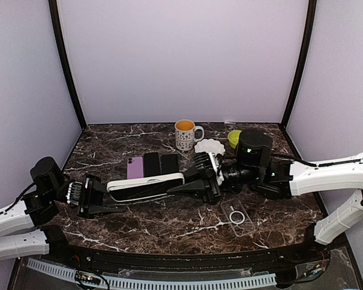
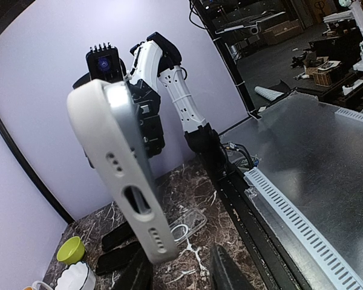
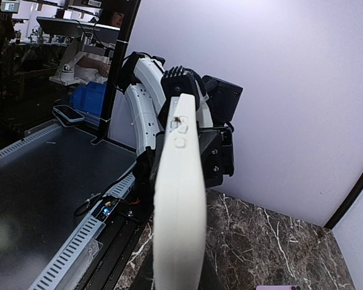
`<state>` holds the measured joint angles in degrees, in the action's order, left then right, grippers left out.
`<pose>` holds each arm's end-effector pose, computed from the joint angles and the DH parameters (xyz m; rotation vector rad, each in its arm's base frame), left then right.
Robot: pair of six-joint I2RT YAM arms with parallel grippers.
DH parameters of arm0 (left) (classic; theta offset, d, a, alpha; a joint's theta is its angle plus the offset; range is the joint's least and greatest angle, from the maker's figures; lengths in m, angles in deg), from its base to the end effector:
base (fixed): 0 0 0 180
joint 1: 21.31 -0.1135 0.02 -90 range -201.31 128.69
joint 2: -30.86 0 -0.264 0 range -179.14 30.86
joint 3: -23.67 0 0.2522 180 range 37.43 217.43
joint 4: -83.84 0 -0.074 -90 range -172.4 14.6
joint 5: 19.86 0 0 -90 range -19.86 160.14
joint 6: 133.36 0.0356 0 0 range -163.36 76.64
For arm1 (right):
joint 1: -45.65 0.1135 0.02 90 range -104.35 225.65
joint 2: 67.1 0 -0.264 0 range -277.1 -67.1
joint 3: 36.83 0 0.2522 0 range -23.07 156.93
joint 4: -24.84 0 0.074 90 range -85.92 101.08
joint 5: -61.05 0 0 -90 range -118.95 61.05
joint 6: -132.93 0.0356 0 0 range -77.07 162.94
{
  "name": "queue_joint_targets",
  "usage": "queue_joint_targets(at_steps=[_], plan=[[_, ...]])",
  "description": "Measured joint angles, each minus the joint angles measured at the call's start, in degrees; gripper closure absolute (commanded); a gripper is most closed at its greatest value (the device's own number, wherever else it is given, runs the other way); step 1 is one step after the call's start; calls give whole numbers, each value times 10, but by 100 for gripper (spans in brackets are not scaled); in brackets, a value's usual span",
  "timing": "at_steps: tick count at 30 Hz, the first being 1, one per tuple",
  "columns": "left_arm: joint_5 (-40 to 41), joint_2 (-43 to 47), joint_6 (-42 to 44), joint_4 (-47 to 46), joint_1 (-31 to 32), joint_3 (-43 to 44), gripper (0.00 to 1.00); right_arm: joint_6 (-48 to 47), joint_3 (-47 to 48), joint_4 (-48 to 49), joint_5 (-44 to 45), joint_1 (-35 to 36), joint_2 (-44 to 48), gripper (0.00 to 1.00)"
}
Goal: Take the phone out of the phone case
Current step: Remove the bottom left corner of the phone case.
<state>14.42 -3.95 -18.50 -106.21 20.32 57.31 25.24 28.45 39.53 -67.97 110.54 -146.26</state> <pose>0.0913 -0.1205 0.2736 1.4073 0.6579 -0.9164 0.1142 0.2964 0.3137 -1.4746 0.8155 1.1588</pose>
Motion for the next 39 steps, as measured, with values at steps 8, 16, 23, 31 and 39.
queue_joint_targets(at_steps=[8,16,23,31,39], plan=[[2,0,0,0,0,0,61,-1,1,-3,0,2,-6,100],[6,2,2,3,0,0,62,-9,1,-13,1,4,-6,100],[3,2,2,3,0,0,64,-19,1,-19,4,4,-9,100],[-4,-2,2,7,0,5,73,-31,1,-25,5,4,-10,100],[-19,-8,2,8,0,6,76,-46,5,-43,-1,4,-10,100]])
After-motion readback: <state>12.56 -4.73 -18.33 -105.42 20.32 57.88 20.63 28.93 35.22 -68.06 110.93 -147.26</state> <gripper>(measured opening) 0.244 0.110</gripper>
